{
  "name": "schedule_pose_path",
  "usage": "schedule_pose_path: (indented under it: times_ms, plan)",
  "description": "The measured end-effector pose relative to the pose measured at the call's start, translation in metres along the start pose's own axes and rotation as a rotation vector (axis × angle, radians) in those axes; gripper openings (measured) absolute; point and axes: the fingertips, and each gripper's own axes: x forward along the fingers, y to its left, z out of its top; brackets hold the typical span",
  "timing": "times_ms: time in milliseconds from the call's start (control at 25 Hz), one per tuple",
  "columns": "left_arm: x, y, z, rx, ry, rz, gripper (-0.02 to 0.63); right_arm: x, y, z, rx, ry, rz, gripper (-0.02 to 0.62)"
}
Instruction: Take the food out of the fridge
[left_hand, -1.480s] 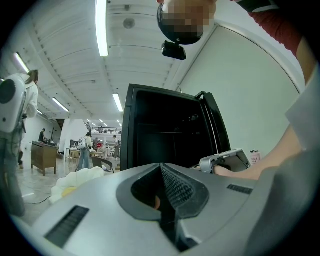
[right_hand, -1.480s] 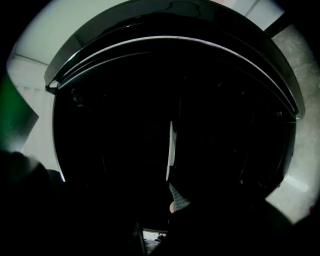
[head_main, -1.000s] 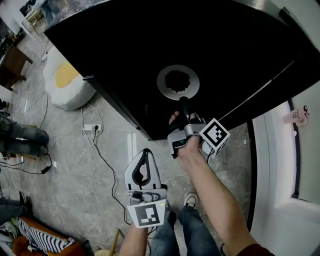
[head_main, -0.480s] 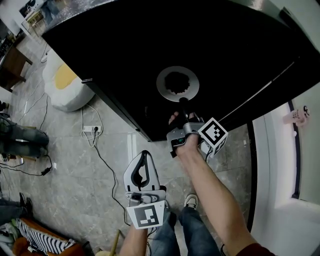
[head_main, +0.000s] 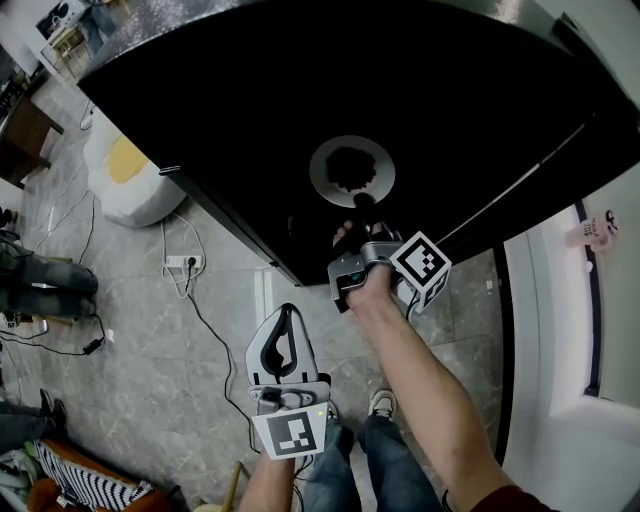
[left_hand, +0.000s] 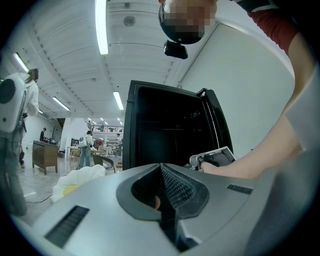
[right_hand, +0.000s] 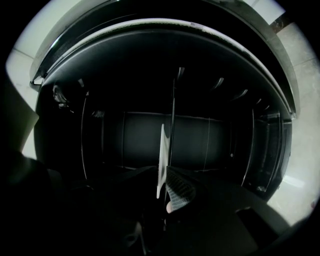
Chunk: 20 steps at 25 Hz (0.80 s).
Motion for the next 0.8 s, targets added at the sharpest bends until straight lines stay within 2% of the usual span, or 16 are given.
schedule_pose_path:
  times_ms: [120,800]
  plan:
    - [0.0005,0.0002,0.0006,0.001,-0.002,0.000,0.012,0.0003,0.0006,0.0009,-0.001,-0.010,-0.003,0.054]
    - [0.0000,0.0005,0.0024,0.003,-0.002,0.008,0.012,-0.0091,-0.0009,-0.0002,0.011,-0.019,-0.012,0.034]
